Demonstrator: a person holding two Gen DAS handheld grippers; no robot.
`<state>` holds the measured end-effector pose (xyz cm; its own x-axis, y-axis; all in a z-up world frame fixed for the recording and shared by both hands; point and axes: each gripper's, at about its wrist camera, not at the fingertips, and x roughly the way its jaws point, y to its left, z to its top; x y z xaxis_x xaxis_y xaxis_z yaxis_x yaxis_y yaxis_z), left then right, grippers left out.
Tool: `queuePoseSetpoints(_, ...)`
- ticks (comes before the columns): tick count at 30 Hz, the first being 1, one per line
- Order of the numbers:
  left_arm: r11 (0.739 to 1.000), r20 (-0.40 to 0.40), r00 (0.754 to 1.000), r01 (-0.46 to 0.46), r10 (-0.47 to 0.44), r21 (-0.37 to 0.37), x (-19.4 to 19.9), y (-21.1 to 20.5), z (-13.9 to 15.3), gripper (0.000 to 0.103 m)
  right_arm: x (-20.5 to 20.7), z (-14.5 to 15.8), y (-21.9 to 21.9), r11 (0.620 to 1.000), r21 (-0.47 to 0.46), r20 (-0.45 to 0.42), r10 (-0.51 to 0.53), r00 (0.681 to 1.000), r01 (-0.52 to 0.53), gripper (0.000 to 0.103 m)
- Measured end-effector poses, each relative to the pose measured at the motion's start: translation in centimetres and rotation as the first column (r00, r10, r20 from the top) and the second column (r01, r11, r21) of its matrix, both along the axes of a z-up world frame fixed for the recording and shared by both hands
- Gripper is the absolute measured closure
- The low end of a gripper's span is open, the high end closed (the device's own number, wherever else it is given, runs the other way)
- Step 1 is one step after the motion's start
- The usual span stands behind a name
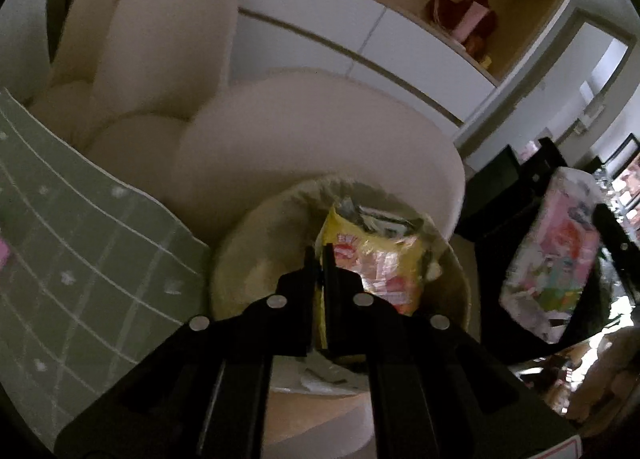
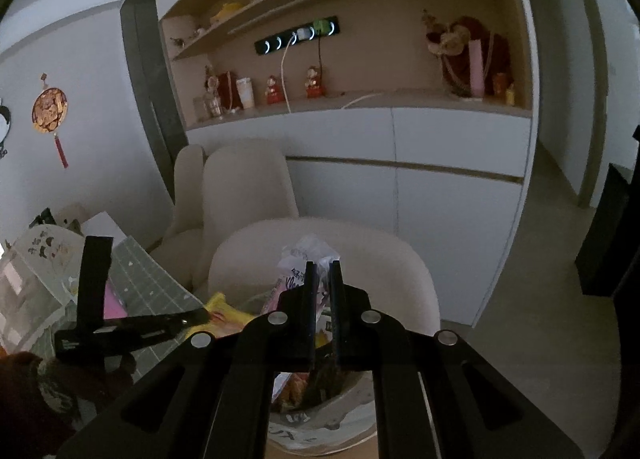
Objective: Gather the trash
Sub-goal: 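Open the left tool over the trash bag while the right tool releases the pink-white wrapper into it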
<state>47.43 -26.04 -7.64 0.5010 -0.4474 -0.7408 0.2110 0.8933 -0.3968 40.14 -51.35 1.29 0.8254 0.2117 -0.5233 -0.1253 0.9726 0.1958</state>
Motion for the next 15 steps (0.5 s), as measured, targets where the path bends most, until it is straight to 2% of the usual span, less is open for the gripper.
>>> queuePoseSetpoints(2,1.0,-0.005,1.0,0.02,-0.02,-0.023,-0.1,0.0,-0.2,0.081,0.6,-0.7,0.3,1.0,0.008,-0.013,0.011,1.0,-0.011,0.095)
queuePoseSetpoints(3,1.0,0.003,1.0,0.02,-0.02,-0.023,-0.2,0.1,0.0,0.078,1.0,-1.2,0.4,1.0,0.013,-0.021,0.017,1.0,-0.017,0.095)
queuePoseSetpoints(9,0.997,0.058,0.996,-0.074,0.073,0.012,-2.1,3.4,2.0,0.076,3.0,-3.9,2.1,0.997,0.054,-0.082,0.061,0.995,-0.057,0.095)
queuePoseSetpoints(15,0.987,0.055,0.986,-0.157,0.156,0.018,-4.8,6.2,2.9,0.072,5.6,-7.2,5.1,0.991,0.054,-0.138,0.131,0.982,-0.125,0.095)
